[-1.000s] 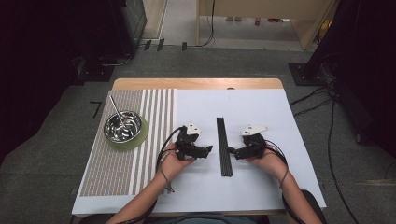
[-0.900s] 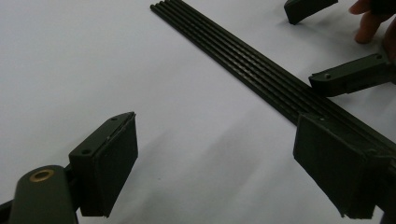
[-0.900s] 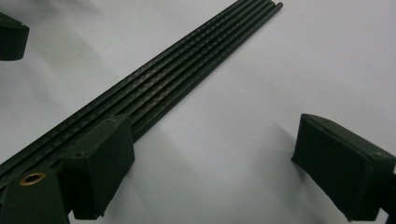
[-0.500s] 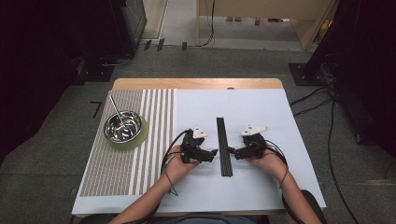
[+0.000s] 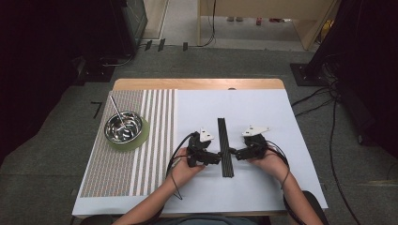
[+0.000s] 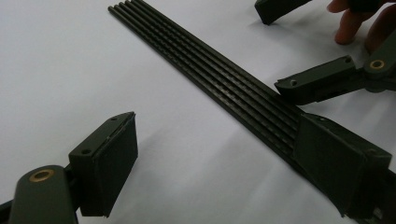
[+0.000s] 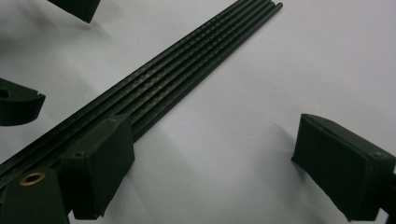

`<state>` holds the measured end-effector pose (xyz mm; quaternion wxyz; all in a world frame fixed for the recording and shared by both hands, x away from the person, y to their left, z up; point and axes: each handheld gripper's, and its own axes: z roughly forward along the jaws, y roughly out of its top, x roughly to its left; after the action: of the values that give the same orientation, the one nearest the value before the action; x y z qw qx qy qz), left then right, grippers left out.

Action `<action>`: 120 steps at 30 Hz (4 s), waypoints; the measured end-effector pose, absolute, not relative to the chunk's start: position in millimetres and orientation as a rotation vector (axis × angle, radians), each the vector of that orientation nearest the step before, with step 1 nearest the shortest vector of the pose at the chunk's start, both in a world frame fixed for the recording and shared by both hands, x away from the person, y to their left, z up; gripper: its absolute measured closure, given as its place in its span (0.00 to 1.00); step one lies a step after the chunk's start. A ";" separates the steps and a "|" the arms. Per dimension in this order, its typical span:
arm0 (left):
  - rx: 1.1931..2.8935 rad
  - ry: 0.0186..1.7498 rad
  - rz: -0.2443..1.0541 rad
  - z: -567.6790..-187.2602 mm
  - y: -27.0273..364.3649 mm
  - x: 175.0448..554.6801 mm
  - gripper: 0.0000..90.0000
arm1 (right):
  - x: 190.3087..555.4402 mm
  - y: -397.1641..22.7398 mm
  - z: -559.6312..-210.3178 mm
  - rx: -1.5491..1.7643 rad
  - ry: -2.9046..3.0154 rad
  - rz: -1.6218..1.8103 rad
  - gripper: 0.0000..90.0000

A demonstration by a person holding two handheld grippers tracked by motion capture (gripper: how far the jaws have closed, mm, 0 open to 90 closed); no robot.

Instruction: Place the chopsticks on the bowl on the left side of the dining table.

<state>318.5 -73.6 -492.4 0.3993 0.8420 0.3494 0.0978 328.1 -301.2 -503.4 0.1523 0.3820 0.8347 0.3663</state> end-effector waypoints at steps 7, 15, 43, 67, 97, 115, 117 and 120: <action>2.149 0.864 0.264 -495.0 -79.3 315.9 0.16 | 328.1 -301.2 -503.4 1.096 2.395 1.051 0.13; 2.171 0.847 0.304 -497.1 -83.8 313.6 0.16 | 328.1 -301.2 -503.4 1.096 2.395 1.051 0.13; 2.194 0.818 0.292 -498.2 -83.0 312.6 0.16 | 328.1 -301.2 -503.3 1.096 2.395 1.050 0.13; 2.230 0.724 0.301 -499.2 -75.7 312.7 0.19 | 328.1 -301.2 -503.4 1.095 2.395 1.052 0.13; 2.267 0.874 0.211 -483.4 -45.7 330.1 0.84 | 328.1 -301.1 -503.4 1.098 2.395 1.052 0.13; 2.261 1.023 0.120 -477.8 -23.9 343.4 0.92 | 328.1 -301.1 -503.3 1.098 2.395 1.051 0.13; 2.267 1.020 0.121 -477.5 -22.4 343.8 0.93 | 328.1 -301.1 -503.3 1.098 2.395 1.051 0.13; 2.273 1.020 0.132 -477.0 -20.3 344.4 0.93 | 328.1 -301.1 -503.3 1.097 2.395 1.051 0.13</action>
<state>344.4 -20.3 -477.0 0.3176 0.8639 0.3877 0.0501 328.1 -301.1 -503.3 0.1519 0.3824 0.8345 0.3664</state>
